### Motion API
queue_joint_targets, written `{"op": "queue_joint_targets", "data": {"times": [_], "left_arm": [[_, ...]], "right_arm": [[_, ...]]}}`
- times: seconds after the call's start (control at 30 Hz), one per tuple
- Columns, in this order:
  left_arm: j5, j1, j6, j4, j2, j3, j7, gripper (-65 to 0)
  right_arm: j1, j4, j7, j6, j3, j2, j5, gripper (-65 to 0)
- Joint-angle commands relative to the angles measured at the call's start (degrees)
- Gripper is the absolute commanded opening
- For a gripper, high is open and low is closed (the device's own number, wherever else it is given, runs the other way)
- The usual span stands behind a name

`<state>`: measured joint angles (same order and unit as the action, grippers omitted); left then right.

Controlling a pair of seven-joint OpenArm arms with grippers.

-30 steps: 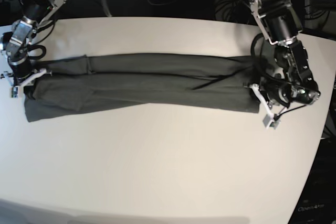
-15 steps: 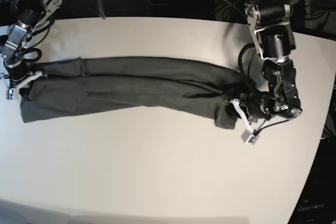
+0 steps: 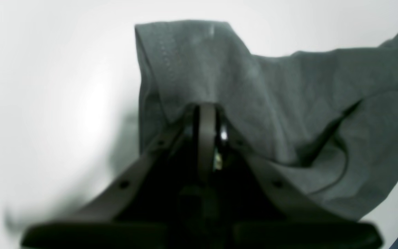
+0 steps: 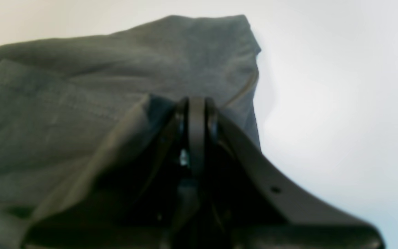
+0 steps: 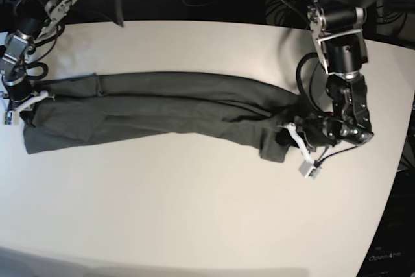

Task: Fold the T-shirt properly
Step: 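Pull the left gripper's end of the strip outward to straighten it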

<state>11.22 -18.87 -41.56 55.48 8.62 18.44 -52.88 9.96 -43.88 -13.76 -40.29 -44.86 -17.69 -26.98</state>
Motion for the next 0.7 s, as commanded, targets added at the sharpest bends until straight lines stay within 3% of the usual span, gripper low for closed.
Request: {"op": "queue_joint_targets", "data": {"times": [0.0,0.67], "left_arm": [[-7.2,1.7,1.6,-0.8,1.1,-0.1,-6.9,-63.3],[-7.1,4.2,1.6,-0.3,2.7,0.0,-7.1,-63.3]], "right_arm": [[-0.4,0.7,6.4,0.3,0.2,-0.5,-4.1,-64.7],[-0.8,0.7,6.8,0.3,0.3,0.6,-4.1,-64.7]]}}
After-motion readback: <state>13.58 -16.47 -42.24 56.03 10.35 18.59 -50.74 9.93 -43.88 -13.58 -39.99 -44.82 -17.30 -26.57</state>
